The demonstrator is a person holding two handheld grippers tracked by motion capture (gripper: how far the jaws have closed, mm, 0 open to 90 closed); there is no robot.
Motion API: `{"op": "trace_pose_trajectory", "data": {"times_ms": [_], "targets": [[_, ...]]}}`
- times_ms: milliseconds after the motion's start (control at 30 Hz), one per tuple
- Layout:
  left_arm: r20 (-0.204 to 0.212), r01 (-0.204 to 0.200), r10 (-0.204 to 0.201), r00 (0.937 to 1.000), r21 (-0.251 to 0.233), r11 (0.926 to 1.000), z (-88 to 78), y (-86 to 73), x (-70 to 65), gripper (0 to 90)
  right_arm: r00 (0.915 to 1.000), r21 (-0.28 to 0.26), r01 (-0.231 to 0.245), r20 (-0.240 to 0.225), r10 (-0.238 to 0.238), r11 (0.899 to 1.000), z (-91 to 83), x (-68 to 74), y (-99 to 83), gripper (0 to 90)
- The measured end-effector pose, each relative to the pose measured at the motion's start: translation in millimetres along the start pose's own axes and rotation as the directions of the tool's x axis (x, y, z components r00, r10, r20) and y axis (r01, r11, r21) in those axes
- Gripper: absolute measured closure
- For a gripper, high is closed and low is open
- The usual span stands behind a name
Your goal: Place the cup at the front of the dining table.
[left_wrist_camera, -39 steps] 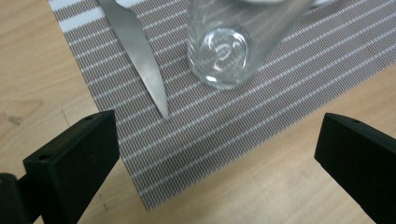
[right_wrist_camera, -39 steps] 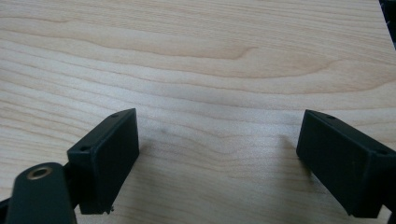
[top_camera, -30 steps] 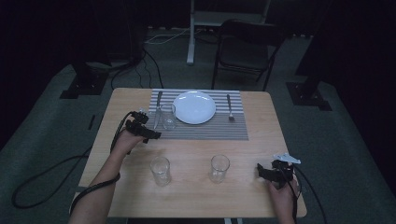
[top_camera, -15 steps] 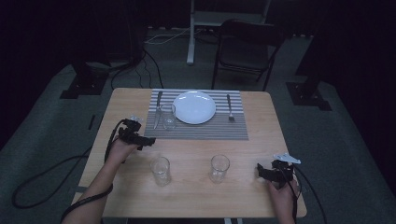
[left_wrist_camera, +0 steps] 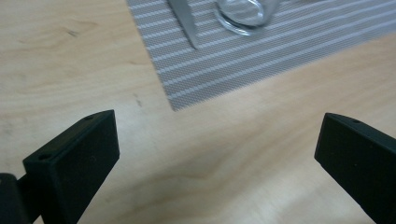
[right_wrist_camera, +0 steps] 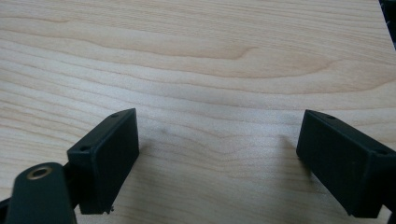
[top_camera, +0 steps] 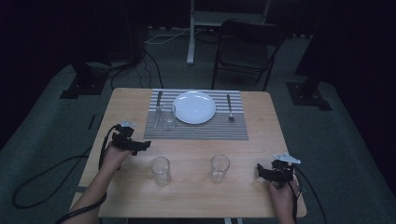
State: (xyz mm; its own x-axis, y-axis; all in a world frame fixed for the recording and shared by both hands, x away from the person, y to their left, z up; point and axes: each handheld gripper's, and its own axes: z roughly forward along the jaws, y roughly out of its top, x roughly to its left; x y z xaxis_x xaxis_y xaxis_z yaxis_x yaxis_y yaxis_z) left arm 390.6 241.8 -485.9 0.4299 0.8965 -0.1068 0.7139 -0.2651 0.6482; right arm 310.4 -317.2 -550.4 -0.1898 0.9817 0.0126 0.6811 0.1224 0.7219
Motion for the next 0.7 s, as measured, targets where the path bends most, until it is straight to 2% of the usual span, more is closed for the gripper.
{"op": "trace_pose_trajectory", "data": {"times_ms": [100,133,200,300,400,533,700], "targets": [[-0.033,-0.036,0.036,0.9988,-0.001,0.9994,-4.2,-6.1,-2.4,0.4,1.0,0.0,0.001,0.0,-0.001,1.0,0.0,0.0,0.0,12.7],[-0.028,-0.029,0.029,0.9992,-0.004,0.9996,-5.0,-8.0,-1.9,0.3,1.0,0.0,0.001,0.0,-0.001,1.0,0.0,0.0,0.0,12.7],[0.014,-0.011,0.012,0.9998,-0.011,0.9999,-7.9,-14.3,2.0,0.4,1.0,0.0,0.001,0.0,-0.001,1.0,0.0,-0.1,0.0,12.7],[0.039,0.03,-0.029,0.9988,-0.027,0.9992,-11.2,-24.0,8.3,0.3,1.0,0.0,0.001,0.0,-0.001,1.0,0.0,-0.1,0.0,12.7],[0.004,0.021,-0.021,0.9998,-0.036,0.9991,-14.6,-32.8,11.5,0.3,1.0,0.0,0.001,0.0,-0.001,1.0,0.0,0.0,0.0,12.7],[-0.025,0.035,-0.037,0.999,-0.058,0.9977,-22.1,-44.2,16.0,0.3,1.0,0.0,0.001,0.0,-0.001,1.0,0.0,0.0,0.0,12.7],[-0.062,0.028,-0.033,0.9975,-0.073,0.9969,-27.7,-55.3,15.1,0.3,1.0,0.0,0.001,0.0,-0.001,1.0,0.0,0.0,0.0,12.7]]}}
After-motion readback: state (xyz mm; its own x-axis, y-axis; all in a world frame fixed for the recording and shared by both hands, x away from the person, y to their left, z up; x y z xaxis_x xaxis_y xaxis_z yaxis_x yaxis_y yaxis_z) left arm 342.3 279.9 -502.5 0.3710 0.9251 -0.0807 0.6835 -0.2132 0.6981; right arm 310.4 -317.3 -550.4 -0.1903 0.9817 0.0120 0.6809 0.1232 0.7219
